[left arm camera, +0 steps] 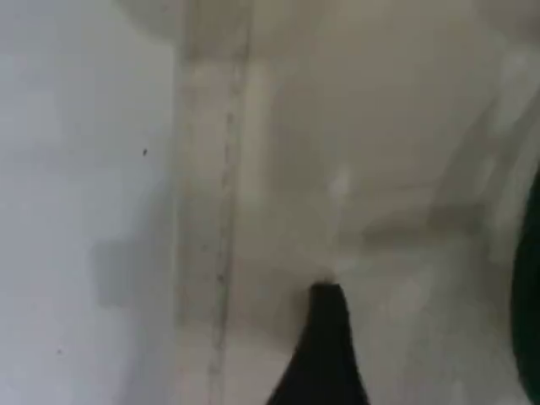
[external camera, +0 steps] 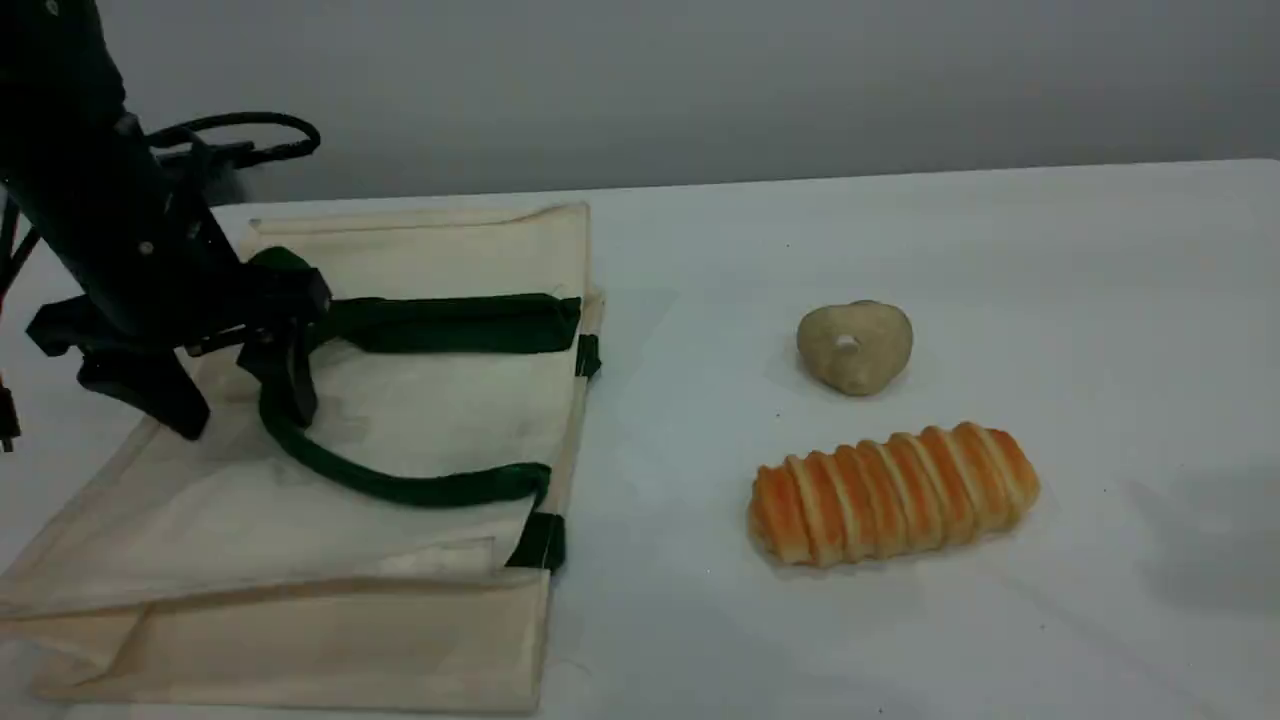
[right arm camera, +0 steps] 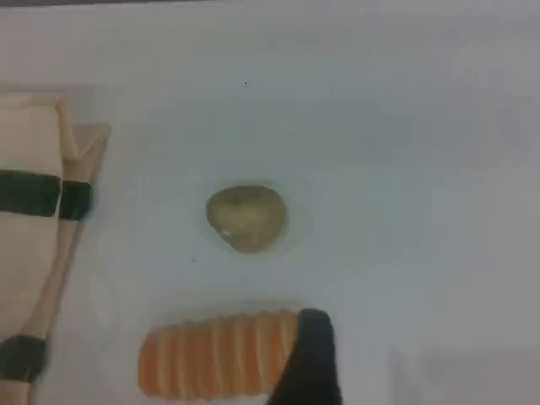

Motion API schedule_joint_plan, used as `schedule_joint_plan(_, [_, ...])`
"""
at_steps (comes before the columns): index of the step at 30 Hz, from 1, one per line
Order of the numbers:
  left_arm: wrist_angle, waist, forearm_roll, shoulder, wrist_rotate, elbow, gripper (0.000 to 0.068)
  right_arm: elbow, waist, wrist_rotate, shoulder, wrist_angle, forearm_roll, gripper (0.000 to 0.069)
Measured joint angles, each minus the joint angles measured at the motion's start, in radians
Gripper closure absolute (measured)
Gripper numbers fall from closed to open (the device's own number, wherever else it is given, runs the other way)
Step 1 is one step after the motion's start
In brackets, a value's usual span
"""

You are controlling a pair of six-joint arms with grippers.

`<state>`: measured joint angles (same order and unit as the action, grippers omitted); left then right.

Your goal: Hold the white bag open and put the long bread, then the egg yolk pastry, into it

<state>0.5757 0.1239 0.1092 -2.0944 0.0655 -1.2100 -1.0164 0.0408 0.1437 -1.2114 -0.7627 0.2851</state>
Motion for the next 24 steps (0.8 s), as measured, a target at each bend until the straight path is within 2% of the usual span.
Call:
schedule_joint_plan(3, [0.009,0.000,0.000,0.000,-0.001,0.000,0.0247,0.000,0.000,0.000,0.000,0.000,0.000,0.0105])
schedule_joint_plan(9, [0.012,0.000,-0.002,0.000,-0.007,0.000,0.0584,0.000,0.000,0.000,0.000,-0.001,0.000,0.0105])
schedule_joint_plan(16, [0.056,0.000,-0.004,0.001,-0.026,-0.035,0.0598,0.000,0.000,0.000,0.000,-0.001,0.000,0.0105])
schedule_joint_plan(24, [0.314,0.000,0.002,0.002,-0.096,-0.230,0.0598,0.000,0.000,0.000,0.000,0.001,0.000,0.0105])
